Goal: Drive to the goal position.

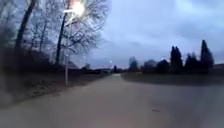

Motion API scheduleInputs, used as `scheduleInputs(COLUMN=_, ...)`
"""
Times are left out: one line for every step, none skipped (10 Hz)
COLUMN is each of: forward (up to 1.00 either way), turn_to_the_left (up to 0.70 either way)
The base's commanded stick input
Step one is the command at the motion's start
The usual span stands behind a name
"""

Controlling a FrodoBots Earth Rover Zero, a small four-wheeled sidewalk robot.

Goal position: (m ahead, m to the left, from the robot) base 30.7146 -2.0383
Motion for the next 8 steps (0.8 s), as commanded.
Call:
scheduleInputs(forward=1.00, turn_to_the_left=0.04)
scheduleInputs(forward=1.00, turn_to_the_left=0.04)
scheduleInputs(forward=1.00, turn_to_the_left=0.04)
scheduleInputs(forward=1.00, turn_to_the_left=0.04)
scheduleInputs(forward=1.00, turn_to_the_left=0.04)
scheduleInputs(forward=1.00, turn_to_the_left=0.04)
scheduleInputs(forward=1.00, turn_to_the_left=0.04)
scheduleInputs(forward=1.00, turn_to_the_left=0.02)
